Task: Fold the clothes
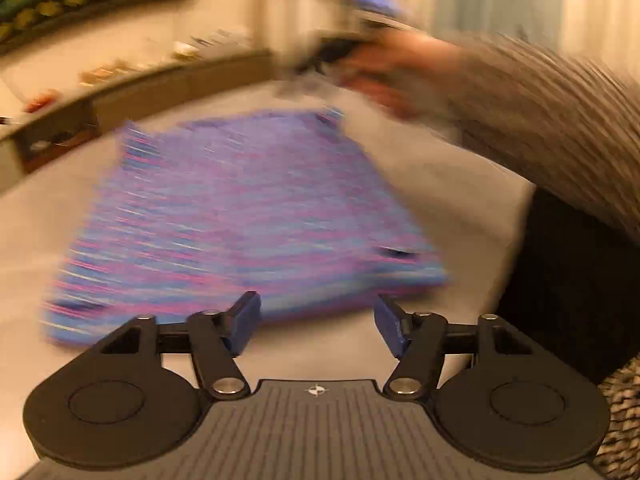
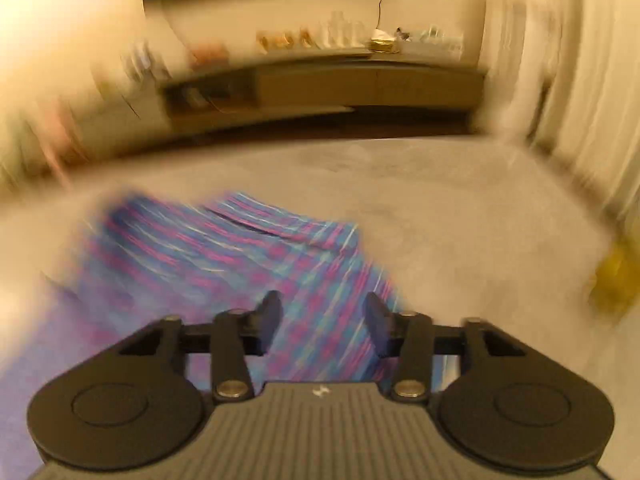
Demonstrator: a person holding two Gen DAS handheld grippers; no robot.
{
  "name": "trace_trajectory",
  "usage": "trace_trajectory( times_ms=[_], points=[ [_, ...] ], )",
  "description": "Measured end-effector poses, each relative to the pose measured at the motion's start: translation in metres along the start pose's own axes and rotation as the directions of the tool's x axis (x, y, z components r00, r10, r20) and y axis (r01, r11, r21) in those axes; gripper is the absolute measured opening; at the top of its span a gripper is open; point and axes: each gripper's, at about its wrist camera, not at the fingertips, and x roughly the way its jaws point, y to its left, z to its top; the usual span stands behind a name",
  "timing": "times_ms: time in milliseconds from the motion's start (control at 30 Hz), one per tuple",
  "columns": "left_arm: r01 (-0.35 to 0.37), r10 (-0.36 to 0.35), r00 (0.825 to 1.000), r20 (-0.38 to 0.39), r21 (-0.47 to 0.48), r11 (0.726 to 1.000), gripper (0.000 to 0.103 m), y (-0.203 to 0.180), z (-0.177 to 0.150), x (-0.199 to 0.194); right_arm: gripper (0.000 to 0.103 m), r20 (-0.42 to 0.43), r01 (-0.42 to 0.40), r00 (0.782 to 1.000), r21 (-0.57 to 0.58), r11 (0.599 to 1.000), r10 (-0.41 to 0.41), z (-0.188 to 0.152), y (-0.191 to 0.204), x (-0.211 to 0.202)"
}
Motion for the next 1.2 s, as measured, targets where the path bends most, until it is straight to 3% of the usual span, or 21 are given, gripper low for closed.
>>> trace_trajectory(
  times_ms=[100,167,267,300,333,367,400,500,633,700,767,833,900,933,967,1067,1200],
  points=[
    [-0.135,0.133,0.99,-0.043,-0.066,0.989,0.074,0.08,0.009,0.011,0.063,-0.033,-0.118,0.992,0.088,0.989,0.121,-0.061,-0.019,-0.065],
    [-0.147,0.137,0.986,-0.09,-0.118,0.982,0.074,0.13,0.013,0.037,0.064,-0.098,-0.162,0.978,0.185,0.969,0.183,-0.103,-0.025,-0.087],
    [-0.124,0.102,0.983,-0.15,-0.147,0.981,0.074,0.165,0.016,0.076,0.061,-0.163,-0.221,0.95,0.244,0.944,0.265,-0.148,-0.011,-0.1],
    [-0.113,0.086,0.983,-0.163,-0.167,0.979,0.074,0.17,0.017,0.085,0.059,-0.175,-0.221,0.949,0.219,0.95,0.261,-0.155,-0.003,-0.099],
    [-0.109,0.081,0.984,-0.16,-0.175,0.979,0.075,0.169,0.016,0.089,0.044,-0.185,-0.22,0.949,0.196,0.955,0.257,-0.16,0.003,-0.098],
    [-0.099,0.075,0.987,-0.144,-0.167,0.981,0.075,0.164,0.017,0.09,0.018,-0.183,-0.221,0.95,0.182,0.958,0.254,-0.156,0.002,-0.095],
    [-0.103,0.079,0.987,-0.138,-0.171,0.98,0.075,0.159,0.016,0.089,0.012,-0.181,-0.222,0.951,0.169,0.96,0.252,-0.151,0.002,-0.092],
    [-0.127,0.096,0.985,-0.144,-0.225,0.966,0.073,0.145,0.005,0.071,0.011,-0.175,-0.224,0.954,0.127,0.966,0.244,-0.138,0.0,-0.084],
    [-0.118,0.088,0.986,-0.138,-0.224,0.968,0.073,0.113,-0.008,0.043,0.011,-0.166,-0.226,0.958,0.071,0.972,0.235,-0.121,-0.002,-0.073],
    [-0.101,0.082,0.994,-0.076,-0.296,0.95,0.073,0.121,-0.012,0.027,0.019,-0.162,-0.226,0.96,0.043,0.973,0.23,-0.112,-0.003,-0.068],
    [-0.049,0.042,0.999,-0.027,-0.387,0.921,0.073,0.137,-0.012,0.023,0.035,-0.157,-0.227,0.961,0.015,0.974,0.226,-0.103,-0.004,-0.063],
    [-0.008,0.002,1.0,-0.015,-0.431,0.903,0.073,0.144,-0.008,0.031,0.035,-0.156,-0.226,0.963,-0.012,0.974,0.221,-0.096,-0.005,-0.058],
    [0.006,-0.004,1.0,0.006,-0.424,0.906,0.064,0.146,-0.006,0.035,0.025,-0.186,-0.227,0.958,-0.028,0.973,0.218,-0.103,-0.004,-0.056],
    [0.007,0.004,1.0,0.025,-0.399,0.917,0.055,0.142,-0.006,0.032,0.005,-0.189,-0.231,0.957,-0.046,0.972,0.219,-0.106,-0.002,-0.057],
    [0.007,0.01,0.999,0.044,-0.373,0.928,0.037,0.137,-0.005,0.029,0.005,-0.178,-0.23,0.96,-0.063,0.971,0.216,-0.105,0.002,-0.06],
    [0.02,0.007,0.997,0.083,-0.311,0.95,0.035,0.127,-0.004,0.025,0.004,-0.116,-0.242,0.966,-0.073,0.968,0.232,-0.1,0.003,-0.08],
    [0.012,0.004,0.999,0.046,-0.338,0.941,0.036,0.134,-0.01,0.04,0.004,-0.103,-0.296,0.951,-0.034,0.955,0.291,-0.106,-0.003,-0.093]
  ],
)
